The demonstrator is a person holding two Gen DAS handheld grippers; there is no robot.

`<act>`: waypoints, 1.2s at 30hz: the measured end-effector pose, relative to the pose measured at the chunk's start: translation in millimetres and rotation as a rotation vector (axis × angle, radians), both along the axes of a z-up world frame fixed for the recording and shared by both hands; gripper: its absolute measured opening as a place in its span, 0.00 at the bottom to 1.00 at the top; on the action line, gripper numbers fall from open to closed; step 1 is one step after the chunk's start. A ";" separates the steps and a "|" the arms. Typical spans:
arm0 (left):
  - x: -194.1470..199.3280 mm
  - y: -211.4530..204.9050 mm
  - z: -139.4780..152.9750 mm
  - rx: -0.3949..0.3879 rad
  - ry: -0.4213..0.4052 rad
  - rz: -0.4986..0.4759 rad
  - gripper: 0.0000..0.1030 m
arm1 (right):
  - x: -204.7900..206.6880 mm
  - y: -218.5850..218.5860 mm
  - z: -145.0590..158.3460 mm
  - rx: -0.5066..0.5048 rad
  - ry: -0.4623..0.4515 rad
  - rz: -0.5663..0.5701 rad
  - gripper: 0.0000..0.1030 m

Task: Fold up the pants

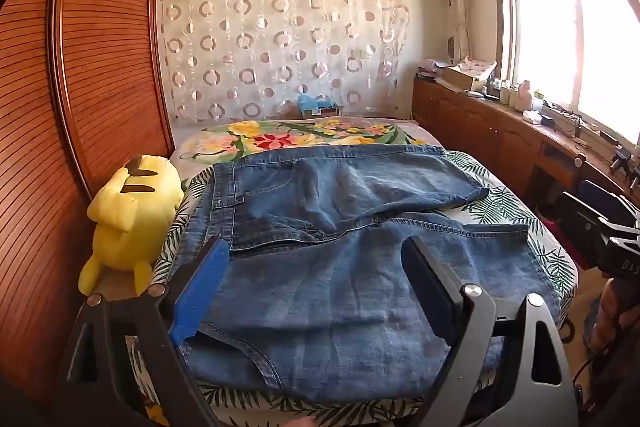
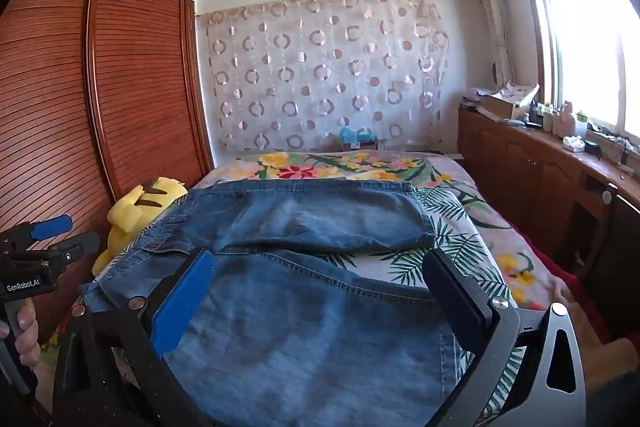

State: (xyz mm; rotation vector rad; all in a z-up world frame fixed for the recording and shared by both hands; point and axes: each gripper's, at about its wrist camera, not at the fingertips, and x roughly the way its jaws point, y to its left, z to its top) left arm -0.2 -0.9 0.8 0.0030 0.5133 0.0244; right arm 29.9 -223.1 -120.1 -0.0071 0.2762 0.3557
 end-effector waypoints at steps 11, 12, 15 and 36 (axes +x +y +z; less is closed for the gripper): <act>-0.7 1.1 0.3 -0.009 -0.007 0.000 0.86 | -0.5 -0.8 2.5 -0.007 -0.001 0.000 1.00; -0.8 1.4 0.6 -0.010 -0.007 0.000 0.86 | 0.0 -1.2 2.7 -0.006 0.000 0.000 1.00; -0.7 0.7 0.1 -0.008 -0.008 -0.001 0.86 | -2.4 0.6 1.8 -0.009 -0.005 0.000 1.00; -1.1 1.3 0.4 -0.009 -0.009 -0.001 0.86 | -2.9 2.2 0.1 -0.009 -0.002 0.001 1.00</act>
